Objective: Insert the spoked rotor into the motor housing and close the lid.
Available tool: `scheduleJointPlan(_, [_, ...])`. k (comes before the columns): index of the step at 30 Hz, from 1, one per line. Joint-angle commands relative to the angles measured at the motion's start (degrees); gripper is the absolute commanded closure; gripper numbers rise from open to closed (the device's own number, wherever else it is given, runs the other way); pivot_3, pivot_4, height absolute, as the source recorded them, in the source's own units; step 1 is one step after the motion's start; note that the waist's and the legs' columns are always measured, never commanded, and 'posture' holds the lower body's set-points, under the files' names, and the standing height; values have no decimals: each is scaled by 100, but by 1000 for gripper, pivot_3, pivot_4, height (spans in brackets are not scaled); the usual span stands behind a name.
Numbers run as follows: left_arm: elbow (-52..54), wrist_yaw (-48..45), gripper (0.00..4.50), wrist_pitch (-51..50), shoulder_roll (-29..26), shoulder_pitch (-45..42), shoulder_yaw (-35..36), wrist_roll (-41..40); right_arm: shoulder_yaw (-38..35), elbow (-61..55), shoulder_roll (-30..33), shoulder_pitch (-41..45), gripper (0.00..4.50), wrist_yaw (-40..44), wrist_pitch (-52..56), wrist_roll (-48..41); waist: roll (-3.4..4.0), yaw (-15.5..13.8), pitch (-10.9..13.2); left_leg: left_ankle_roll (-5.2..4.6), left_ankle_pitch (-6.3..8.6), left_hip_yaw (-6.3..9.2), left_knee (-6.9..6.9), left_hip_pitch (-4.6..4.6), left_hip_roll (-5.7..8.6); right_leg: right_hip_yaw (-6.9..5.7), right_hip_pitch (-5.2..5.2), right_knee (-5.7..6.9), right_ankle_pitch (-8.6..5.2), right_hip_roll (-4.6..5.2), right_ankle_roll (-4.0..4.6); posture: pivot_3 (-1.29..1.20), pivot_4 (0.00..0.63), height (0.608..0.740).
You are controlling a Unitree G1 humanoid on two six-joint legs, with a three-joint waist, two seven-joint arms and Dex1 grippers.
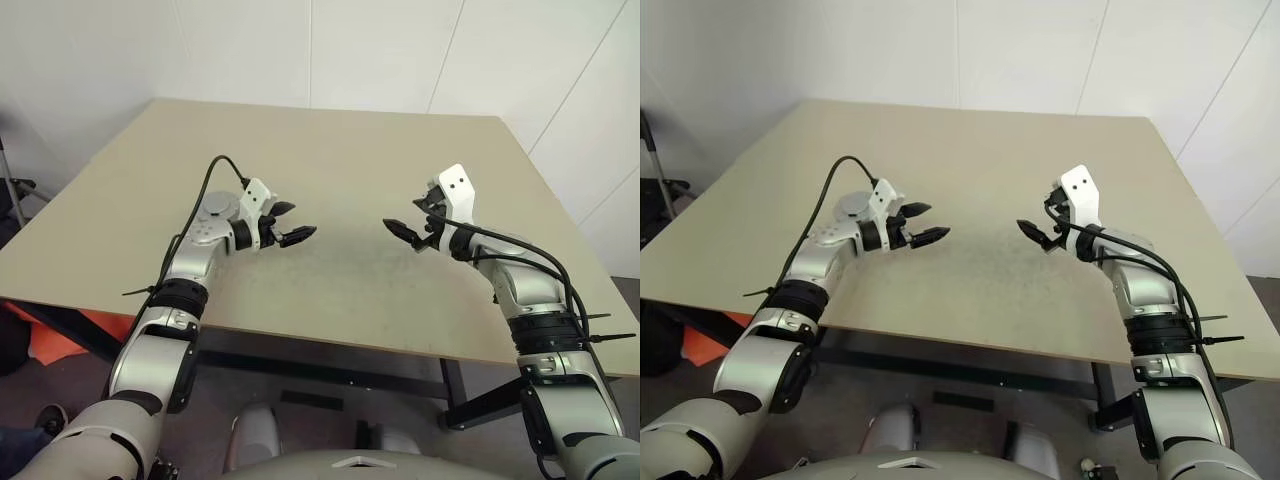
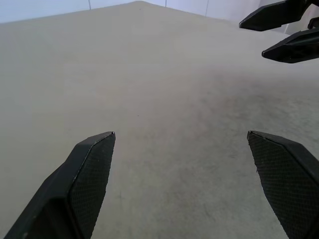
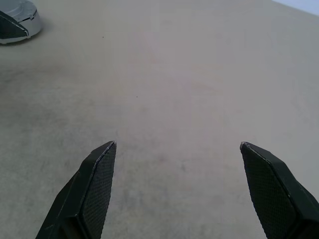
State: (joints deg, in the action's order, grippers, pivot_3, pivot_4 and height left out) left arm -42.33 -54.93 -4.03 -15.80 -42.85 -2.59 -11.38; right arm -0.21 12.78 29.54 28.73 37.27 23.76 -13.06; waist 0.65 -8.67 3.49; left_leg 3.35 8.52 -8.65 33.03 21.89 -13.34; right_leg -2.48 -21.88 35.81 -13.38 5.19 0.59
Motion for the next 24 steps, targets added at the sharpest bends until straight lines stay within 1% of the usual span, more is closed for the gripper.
scheduleJointPlan(1, [78, 6, 19, 142, 7, -168, 92, -18, -169, -34, 26, 135, 0, -36, -152, 18, 0, 0, 0, 0, 0, 0, 0, 0, 0, 0, 0, 0, 0, 0, 0, 0, 0, 740])
scheduleJointPlan(24, [331, 21, 19, 31, -128, -76, 115, 14, -58, 134, -220, 308, 0, 48, -272, 131, 0, 4, 0, -2, 1, -3, -3, 3, 0, 3, -7, -2, 0, 0, 0, 0, 0, 740])
